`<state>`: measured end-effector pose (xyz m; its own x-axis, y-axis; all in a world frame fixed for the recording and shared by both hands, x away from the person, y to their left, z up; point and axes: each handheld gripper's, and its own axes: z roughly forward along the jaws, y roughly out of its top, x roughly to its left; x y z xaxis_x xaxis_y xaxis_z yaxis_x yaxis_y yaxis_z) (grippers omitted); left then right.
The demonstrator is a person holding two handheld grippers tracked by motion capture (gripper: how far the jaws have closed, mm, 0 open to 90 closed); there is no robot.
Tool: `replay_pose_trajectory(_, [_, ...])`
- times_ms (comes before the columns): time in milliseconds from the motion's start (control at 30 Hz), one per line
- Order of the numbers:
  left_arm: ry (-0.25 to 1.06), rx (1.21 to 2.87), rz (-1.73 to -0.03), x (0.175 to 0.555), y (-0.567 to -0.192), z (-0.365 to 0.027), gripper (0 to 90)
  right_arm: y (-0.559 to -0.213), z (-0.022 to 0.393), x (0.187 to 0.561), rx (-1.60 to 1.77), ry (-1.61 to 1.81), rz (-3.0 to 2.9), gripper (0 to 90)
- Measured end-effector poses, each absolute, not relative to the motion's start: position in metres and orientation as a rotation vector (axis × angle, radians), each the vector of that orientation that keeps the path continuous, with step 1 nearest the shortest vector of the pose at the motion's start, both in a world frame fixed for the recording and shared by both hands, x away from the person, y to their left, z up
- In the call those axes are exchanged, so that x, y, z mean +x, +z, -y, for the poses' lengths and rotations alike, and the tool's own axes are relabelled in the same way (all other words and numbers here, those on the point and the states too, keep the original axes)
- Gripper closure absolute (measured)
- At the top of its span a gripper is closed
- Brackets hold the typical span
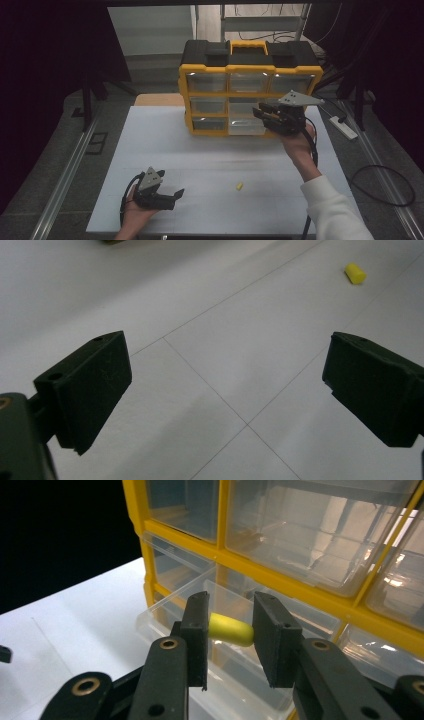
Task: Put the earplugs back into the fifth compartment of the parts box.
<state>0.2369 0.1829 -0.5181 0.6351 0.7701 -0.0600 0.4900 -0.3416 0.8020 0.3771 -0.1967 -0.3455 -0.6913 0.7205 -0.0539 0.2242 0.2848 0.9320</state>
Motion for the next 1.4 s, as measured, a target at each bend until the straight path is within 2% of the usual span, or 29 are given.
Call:
replay_pose_trajectory(300, [0.421, 2.01, -0.99, 0.237, -0.518, -0.183, 5.4, -0.348, 0.186, 0.401, 0.864, 1.342, -2.098, 67.0])
replay_pose_trajectory(333, [0.419, 2.011, -0.99, 0.237, -0.519, -0.183, 5.4, -0.348, 0.185, 0.403, 0.864, 1.344, -2.101, 64.8])
replay_pose_trajectory(433, [0.419, 2.011, -0.988, 0.237, -0.519, -0.183, 5.4, -0.35, 0.181, 0.406, 0.856, 1.348, -2.094, 48.3])
replay_pose_trajectory(600, [0.416, 2.014, -0.984, 0.238, -0.519, -0.183, 5.5, -0.349, 0.18, 0.398, 0.834, 1.331, -2.094, 37.3])
replay_pose_trajectory(800, [0.416, 2.014, -0.98, 0.237, -0.518, -0.182, 5.5, -0.348, 0.186, 0.38, 0.804, 1.358, -2.078, 29.4])
replay_pose_trajectory(1100, [0.413, 2.013, -0.978, 0.237, -0.519, -0.181, 5.5, -0.353, 0.2, 0.347, 0.795, 1.398, -2.079, 25.9])
replay_pose_trajectory(1400, [0.415, 2.017, -0.977, 0.237, -0.519, -0.181, 5.6, -0.373, 0.222, 0.323, 0.831, 1.455, -2.041, 26.9])
